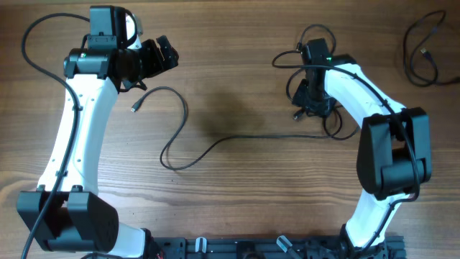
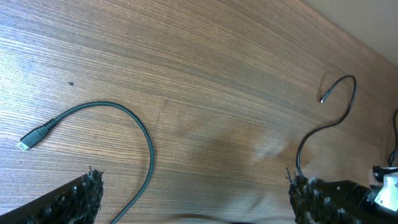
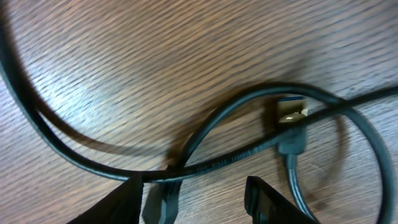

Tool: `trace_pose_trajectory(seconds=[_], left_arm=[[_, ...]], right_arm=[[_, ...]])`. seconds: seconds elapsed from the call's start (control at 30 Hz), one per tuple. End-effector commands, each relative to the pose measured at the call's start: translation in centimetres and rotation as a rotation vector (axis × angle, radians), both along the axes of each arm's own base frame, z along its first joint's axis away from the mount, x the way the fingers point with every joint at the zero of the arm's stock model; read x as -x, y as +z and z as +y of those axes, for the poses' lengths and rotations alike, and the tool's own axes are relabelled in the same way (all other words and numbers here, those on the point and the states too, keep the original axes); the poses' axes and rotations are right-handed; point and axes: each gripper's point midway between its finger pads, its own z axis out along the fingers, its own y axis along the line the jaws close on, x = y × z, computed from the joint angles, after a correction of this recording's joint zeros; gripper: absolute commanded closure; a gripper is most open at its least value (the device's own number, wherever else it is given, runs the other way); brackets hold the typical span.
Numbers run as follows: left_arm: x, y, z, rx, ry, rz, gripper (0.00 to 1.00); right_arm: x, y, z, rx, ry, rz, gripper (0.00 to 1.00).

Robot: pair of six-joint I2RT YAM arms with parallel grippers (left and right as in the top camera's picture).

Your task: Untangle cables

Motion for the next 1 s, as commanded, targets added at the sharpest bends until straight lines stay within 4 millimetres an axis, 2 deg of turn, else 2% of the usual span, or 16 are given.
trace_pose_trajectory(seconds=[0.0,0.17,0.33,0.5,0.67,0.8,0.97], left_arm=[[-0.2,-0.4,0.1,-0.018,-0.005,0.003,0.02],[-0.2,-0.4,0.1,-0.018,-0.005,0.002,0.02],[-0.2,-0.4,0.1,-0.018,-0.005,0.003,0.02],[-0.2,-0.4,0.1,-0.018,-0.005,0.002,0.02],[-0.2,-0.4,0.1,-0.018,-0.005,0.003,0.02],[-0.2,-0.4,0.1,-0.018,-0.005,0.003,0.02],[-0.2,-0.4,0.1,-0.018,-0.005,0.002,0.02]], right_arm=[[0.4,-0.4,-0.6,-0.018,-0.037,0.018,0.46],[1.3,-0.9,2.2,-0.148,0.007,0.055,0.46],[2.1,-2.3,2.3,-0.147,0.007,0.062,0.46],[1.6,-2.8,2.4,-0.153,0.010,0.029,0.60],[-0.3,-2.5,2.8,-0.168,0.019,-0.050,0.77],[-1.1,-2.1,4.8,-0.277,0.088,-0.079,0.88],[-1.2,-0.7,7.5,-0.393,0.237,-0.092,0.94]])
